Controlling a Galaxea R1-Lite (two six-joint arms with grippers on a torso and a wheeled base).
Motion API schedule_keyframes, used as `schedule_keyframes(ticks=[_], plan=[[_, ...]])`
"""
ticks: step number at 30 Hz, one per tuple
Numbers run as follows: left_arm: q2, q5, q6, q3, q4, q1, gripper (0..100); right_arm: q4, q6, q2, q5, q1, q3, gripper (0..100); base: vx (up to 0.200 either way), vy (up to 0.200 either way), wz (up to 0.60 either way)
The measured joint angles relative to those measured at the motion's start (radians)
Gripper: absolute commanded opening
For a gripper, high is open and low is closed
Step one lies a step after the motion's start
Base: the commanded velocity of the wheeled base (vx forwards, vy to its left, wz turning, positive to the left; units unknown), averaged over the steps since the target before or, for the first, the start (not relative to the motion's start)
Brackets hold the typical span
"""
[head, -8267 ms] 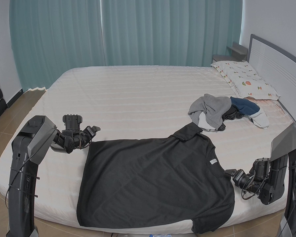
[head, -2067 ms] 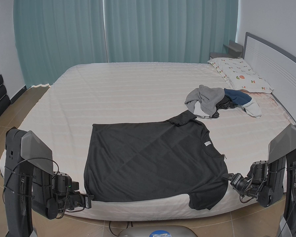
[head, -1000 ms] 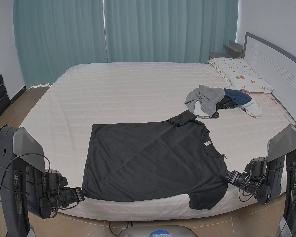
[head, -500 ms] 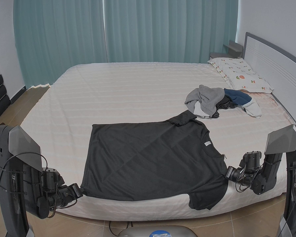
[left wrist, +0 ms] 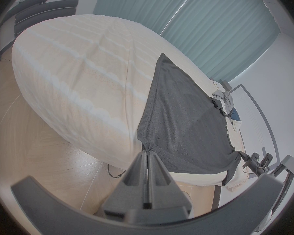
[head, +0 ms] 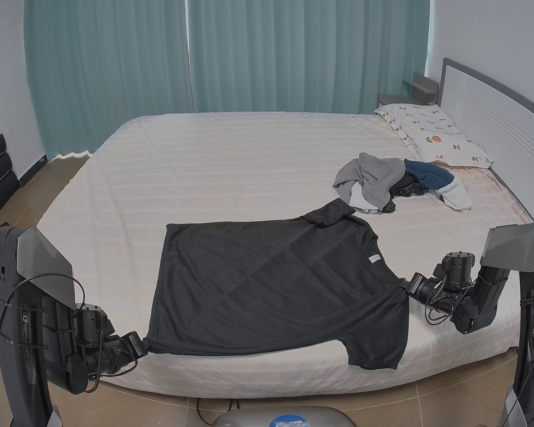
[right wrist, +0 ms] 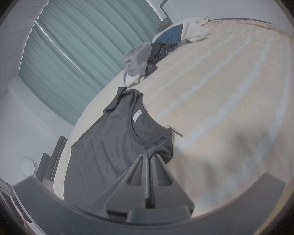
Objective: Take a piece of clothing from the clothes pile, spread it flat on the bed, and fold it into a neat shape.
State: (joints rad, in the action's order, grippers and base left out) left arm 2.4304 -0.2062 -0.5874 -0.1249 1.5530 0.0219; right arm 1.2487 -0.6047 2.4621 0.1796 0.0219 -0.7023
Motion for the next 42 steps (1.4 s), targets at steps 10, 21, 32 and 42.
schedule_keyframes(ticks=[10,21,32,42], plan=[[0.001,0.0,-0.028,0.0,0.0,0.001,0,0.095,-0.006,0.052,-0.003,-0.001,-0.024,100,0.0,0.0,0.0],[0.0,-0.001,-0.029,-0.001,0.0,0.001,0,0.098,0.004,-0.011,0.147,-0.057,0.131,100,0.0,0.0,0.0],[0.0,-0.001,-0.029,-0.002,0.0,0.003,0,0.148,0.169,-0.043,0.269,-0.057,0.312,100,0.0,0.0,0.0],[0.0,0.0,-0.029,-0.003,0.0,0.003,0,0.171,0.17,0.005,0.259,-0.003,0.317,100,0.0,0.0,0.0]])
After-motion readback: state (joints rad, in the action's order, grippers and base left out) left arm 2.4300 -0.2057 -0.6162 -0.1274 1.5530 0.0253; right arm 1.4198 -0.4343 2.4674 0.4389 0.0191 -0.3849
